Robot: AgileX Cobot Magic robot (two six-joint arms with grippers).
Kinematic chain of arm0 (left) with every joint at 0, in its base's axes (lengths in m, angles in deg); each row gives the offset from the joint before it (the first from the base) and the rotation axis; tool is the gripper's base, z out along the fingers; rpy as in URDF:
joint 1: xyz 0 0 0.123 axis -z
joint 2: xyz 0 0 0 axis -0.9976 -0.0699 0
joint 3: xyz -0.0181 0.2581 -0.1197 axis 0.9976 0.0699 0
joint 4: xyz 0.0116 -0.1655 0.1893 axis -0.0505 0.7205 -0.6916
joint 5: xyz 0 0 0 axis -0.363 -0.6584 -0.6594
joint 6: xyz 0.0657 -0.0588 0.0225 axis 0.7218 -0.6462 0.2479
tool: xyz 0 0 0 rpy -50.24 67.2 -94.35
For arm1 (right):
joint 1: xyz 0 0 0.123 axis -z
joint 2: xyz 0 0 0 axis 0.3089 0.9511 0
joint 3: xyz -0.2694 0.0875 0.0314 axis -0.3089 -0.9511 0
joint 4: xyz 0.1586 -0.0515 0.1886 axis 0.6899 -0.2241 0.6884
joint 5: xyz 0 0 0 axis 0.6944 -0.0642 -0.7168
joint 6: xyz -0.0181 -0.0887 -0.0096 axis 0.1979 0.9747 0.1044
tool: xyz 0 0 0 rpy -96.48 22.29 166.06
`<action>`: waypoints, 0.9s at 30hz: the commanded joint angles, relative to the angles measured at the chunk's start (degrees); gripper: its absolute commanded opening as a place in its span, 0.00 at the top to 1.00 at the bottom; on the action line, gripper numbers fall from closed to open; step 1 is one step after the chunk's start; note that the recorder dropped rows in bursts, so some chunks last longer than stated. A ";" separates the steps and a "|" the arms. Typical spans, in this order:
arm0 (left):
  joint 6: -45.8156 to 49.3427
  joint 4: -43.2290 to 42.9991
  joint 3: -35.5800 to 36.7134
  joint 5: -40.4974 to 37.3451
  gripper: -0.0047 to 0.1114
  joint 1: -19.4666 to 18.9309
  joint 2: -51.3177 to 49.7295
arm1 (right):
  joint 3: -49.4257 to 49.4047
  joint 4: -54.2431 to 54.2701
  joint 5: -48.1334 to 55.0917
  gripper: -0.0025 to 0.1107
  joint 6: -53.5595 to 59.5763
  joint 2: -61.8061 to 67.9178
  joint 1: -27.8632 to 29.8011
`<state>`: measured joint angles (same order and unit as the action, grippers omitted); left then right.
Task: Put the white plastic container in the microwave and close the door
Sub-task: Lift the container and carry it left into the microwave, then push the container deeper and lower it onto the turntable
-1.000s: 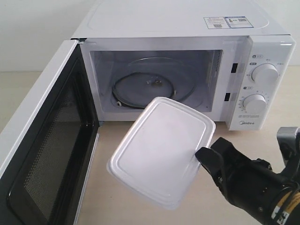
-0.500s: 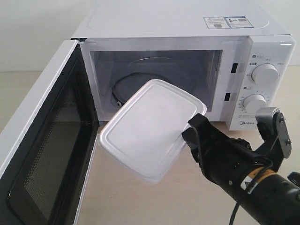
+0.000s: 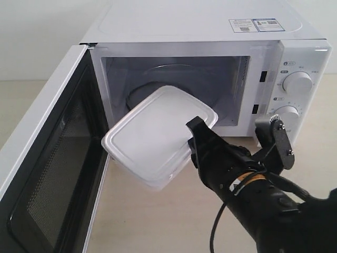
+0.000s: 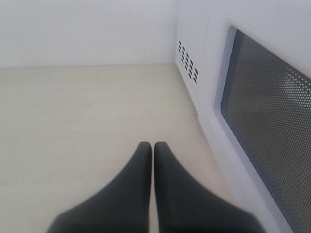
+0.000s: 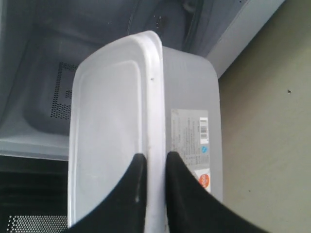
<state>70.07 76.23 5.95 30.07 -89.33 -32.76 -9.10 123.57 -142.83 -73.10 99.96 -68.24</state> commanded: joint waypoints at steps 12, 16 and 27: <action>-0.30 0.38 0.20 0.00 0.93 -0.09 0.15 | 7.10 8.24 -8.43 0.98 -0.28 5.75 0.04; -0.30 0.38 0.20 0.00 0.93 -0.09 0.15 | 9.13 11.13 -9.38 0.98 -0.28 7.48 0.04; -0.30 0.38 0.20 0.00 0.93 -0.09 0.15 | 17.84 18.58 -13.55 0.98 1.61 14.08 0.71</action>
<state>70.07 76.23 5.95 30.07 -89.33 -32.76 7.30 141.58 -154.45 -72.50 113.35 -68.24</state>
